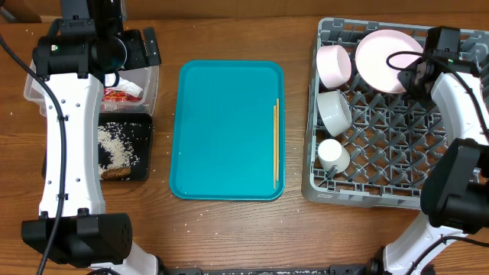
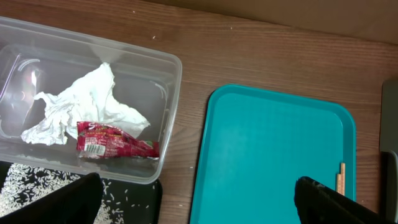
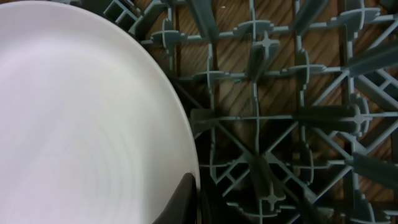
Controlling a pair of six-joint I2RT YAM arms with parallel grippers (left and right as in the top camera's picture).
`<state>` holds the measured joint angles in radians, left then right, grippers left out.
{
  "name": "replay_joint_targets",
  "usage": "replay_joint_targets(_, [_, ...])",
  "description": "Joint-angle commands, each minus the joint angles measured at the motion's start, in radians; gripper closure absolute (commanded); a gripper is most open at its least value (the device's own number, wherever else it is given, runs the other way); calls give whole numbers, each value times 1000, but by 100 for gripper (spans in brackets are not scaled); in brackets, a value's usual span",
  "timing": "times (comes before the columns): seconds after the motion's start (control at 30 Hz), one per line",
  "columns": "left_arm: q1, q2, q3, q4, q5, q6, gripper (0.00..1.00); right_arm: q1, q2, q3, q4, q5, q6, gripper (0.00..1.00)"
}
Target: Sort waste into correct bins and load items into the dishwasher
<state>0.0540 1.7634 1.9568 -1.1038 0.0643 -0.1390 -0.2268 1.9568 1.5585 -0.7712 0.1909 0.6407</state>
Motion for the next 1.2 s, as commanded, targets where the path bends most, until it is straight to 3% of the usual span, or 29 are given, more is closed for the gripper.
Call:
replay_joint_targets(0.0, [-2,-1,10,0,4,12,0,1,-18,-5,-2,18,-92,96])
replay_joint_targets(0.2, [-2,-1,10,0,4,12,0,1,-141,30,20,51,-233,96])
replay_joint_targets(0.47, [-2,-1,10,0,4,12,0,48,-301,45,81,269,-509,96])
replay_joint_targets(0.83, [-2,-1,10,0,4,12,0,232,-301,45,117,750,-879,96])
replay_joint_targets(0.97, [-2,-1,10,0,4,12,0,261,-296,45,120,770,-1013,96])
replay_joint_targets(1.17, [-2,-1,10,0,4,12,0,285,-256,44,109,770,-1038,96])
